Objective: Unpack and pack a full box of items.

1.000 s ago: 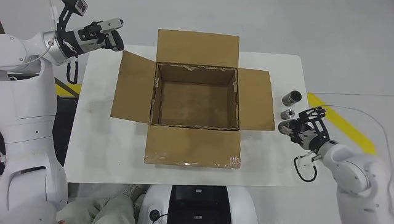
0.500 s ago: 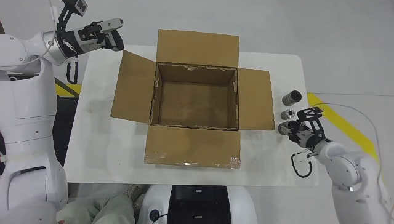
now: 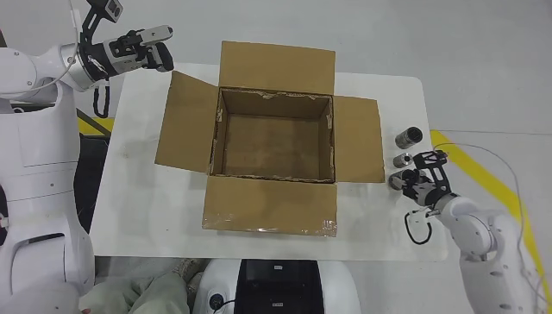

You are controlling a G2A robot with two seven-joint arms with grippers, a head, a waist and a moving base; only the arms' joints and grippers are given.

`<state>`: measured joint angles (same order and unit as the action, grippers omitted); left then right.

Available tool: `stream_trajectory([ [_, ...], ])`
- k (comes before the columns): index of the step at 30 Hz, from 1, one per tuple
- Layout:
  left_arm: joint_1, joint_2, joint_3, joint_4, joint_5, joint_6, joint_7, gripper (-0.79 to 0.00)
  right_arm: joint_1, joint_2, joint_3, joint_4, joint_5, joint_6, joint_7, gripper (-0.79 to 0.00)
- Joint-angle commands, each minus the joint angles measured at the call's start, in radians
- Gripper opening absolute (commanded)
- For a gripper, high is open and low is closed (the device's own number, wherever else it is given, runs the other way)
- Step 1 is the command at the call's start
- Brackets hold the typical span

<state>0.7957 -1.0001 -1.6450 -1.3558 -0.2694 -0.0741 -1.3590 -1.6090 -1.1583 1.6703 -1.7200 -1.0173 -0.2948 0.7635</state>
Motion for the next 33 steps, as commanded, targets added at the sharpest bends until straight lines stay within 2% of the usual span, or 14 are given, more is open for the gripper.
stream_trajectory([
  [1, 0.0, 0.0, 0.0, 0.0, 0.0, 0.0, 0.0, 0.0, 0.003, 0.001, -0.005, 0.005, -0.002, 0.003, -0.003, -0.6],
  [3, 0.0, 0.0, 0.0, 0.0, 0.0, 0.0, 0.0, 0.0, 0.006, 0.002, -0.011, 0.009, -0.002, 0.005, -0.003, -0.566],
  [4, 0.0, 0.0, 0.0, 0.0, 0.0, 0.0, 0.0, 0.0, 0.008, 0.002, -0.014, 0.01, -0.003, 0.006, -0.005, -0.505],
  [6, 0.0, 0.0, 0.0, 0.0, 0.0, 0.0, 0.0, 0.0, 0.009, 0.003, -0.018, 0.014, -0.006, 0.007, -0.007, -0.342],
  [8, 0.0, 0.0, 0.0, 0.0, 0.0, 0.0, 0.0, 0.0, 0.01, 0.004, -0.021, 0.017, -0.009, 0.007, -0.009, -0.129],
  [9, 0.0, 0.0, 0.0, 0.0, 0.0, 0.0, 0.0, 0.0, 0.01, 0.004, -0.022, 0.019, -0.008, 0.007, -0.01, -0.08],
  [14, 0.0, 0.0, 0.0, 0.0, 0.0, 0.0, 0.0, 0.0, 0.001, 0.008, -0.011, 0.013, 0.001, 0.006, -0.015, -0.028],
  [19, 0.0, 0.0, 0.0, 0.0, 0.0, 0.0, 0.0, 0.0, -0.05, 0.014, 0.037, -0.051, 0.024, 0.005, -0.024, 0.0],
  [27, 0.0, 0.0, 0.0, 0.0, 0.0, 0.0, 0.0, 0.0, -0.142, 0.021, 0.115, -0.151, 0.065, -0.004, -0.039, 0.0],
  [33, 0.0, 0.0, 0.0, 0.0, 0.0, 0.0, 0.0, 0.0, -0.139, 0.023, 0.099, -0.133, 0.072, -0.003, -0.045, 0.0],
])
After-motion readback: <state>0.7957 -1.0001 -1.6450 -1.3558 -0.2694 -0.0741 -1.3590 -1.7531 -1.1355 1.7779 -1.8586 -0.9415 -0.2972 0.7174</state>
